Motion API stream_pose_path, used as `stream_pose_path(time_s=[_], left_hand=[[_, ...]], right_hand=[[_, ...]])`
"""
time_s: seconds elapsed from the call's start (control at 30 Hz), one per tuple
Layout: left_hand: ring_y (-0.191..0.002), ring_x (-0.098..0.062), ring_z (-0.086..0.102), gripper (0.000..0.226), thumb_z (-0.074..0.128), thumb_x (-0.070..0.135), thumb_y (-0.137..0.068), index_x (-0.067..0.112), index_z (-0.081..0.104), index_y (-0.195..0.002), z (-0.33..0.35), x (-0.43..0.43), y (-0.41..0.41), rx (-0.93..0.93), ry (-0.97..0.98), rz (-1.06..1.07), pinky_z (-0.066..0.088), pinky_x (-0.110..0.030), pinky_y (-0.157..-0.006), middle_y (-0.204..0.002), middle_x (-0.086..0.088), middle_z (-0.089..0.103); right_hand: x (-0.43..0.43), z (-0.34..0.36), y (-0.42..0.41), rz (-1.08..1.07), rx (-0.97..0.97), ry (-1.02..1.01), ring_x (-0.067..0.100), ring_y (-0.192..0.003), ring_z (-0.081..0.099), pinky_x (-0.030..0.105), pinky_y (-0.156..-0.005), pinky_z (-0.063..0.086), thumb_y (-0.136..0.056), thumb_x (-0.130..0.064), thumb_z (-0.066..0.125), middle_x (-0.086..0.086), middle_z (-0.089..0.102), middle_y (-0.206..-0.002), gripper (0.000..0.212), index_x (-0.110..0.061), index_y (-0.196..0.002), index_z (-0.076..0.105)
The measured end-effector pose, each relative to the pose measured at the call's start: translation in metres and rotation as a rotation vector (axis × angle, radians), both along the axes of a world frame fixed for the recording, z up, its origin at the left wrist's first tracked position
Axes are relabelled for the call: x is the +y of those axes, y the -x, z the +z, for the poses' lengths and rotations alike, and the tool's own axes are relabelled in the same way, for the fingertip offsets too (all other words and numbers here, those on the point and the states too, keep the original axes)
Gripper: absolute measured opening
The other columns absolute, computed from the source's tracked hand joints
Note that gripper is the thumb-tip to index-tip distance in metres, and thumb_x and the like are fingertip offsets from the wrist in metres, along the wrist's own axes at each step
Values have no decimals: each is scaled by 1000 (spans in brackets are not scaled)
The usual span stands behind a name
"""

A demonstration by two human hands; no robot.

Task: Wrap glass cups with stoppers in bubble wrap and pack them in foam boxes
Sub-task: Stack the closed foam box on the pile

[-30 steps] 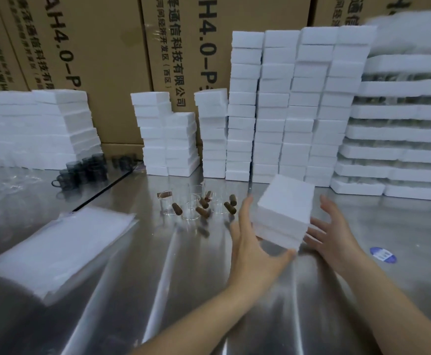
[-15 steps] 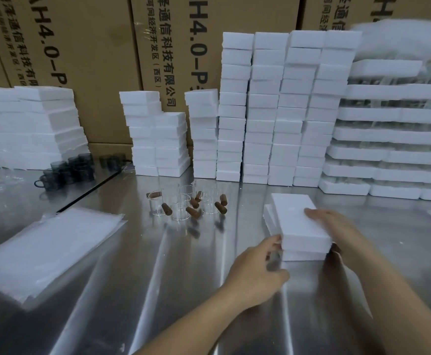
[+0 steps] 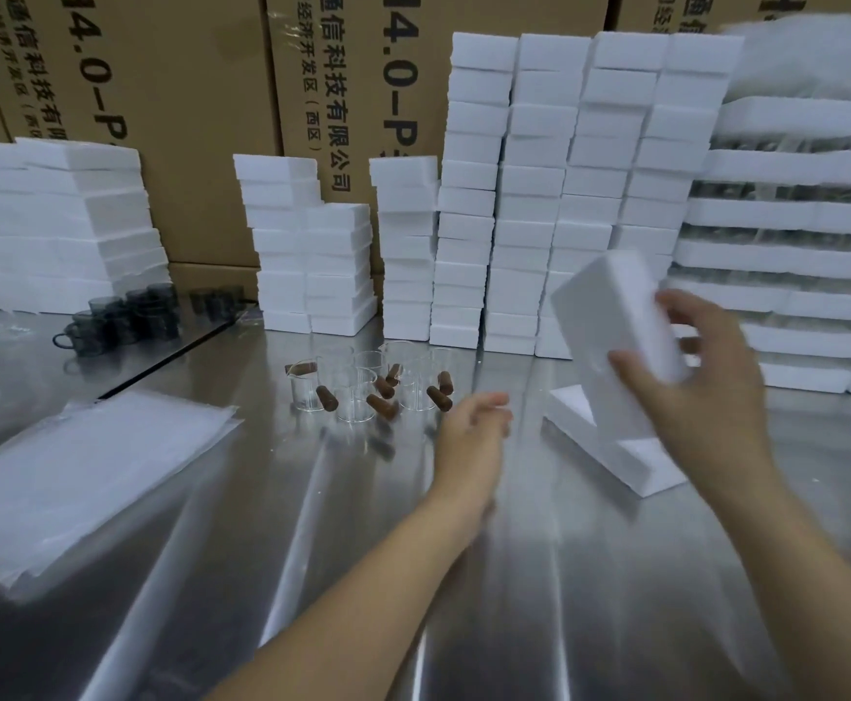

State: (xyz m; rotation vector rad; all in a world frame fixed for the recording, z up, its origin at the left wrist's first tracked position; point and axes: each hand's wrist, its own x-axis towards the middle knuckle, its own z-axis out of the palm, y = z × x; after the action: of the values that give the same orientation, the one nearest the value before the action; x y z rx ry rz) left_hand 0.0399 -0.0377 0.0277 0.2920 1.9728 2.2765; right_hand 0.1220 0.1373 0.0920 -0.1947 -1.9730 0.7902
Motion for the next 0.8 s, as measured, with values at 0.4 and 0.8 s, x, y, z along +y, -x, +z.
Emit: stream_pose_path(time_s=[0.4,0.8], left_hand=[[-82,-20,64,22,55,16,-101,27,68,-87,8,-122,72,322,95,768,51,-39,-74,-84,9,68],[-149,-38,37,63,31,51,-106,17,62,-149,-16,-237,93,32,1390,544,26,-49,-126,-159,-18,50]], right_hand=[[-54,-49,17,73,-845,-648,16,-116,62,32,-86,46,-96,-53,62,-16,65,-127,44,-50,-138,50],[-21,-54,19,-254,-1004,-538,17,-98,58,32,-73,40,-94,-45,58,-12,63,-122,42,-49,-135,50]])
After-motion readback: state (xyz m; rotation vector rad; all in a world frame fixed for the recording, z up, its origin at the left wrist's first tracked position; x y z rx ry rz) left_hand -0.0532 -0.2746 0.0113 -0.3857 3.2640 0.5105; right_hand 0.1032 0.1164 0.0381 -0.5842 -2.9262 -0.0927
